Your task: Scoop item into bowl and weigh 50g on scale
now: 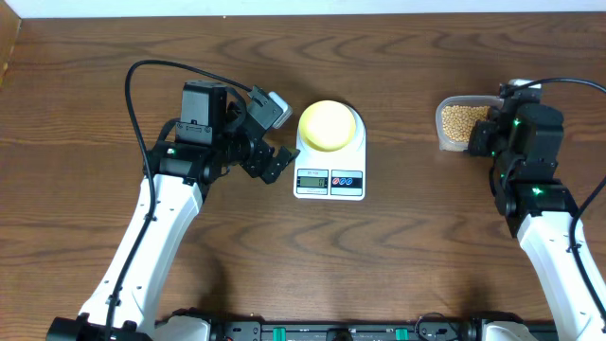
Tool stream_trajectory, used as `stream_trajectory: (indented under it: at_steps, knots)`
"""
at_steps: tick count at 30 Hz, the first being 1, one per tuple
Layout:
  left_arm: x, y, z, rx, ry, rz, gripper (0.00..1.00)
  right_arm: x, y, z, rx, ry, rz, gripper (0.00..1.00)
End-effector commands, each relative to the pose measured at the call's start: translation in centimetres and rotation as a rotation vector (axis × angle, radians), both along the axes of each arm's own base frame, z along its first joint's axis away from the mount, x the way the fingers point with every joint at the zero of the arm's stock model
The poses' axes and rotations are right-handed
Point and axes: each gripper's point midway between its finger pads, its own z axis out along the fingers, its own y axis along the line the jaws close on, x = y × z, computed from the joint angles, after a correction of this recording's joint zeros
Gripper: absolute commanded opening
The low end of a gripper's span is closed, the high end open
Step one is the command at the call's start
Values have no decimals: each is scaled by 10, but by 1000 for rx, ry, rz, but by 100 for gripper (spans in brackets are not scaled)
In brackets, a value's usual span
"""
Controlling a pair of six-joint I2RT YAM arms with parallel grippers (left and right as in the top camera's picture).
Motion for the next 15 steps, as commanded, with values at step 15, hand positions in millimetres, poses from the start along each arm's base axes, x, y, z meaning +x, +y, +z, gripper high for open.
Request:
stream_trajectory:
  at_steps: [15]
  knots:
    - [-3, -1, 2, -15, 0, -5, 97, 7, -5, 12, -212, -22, 96, 1]
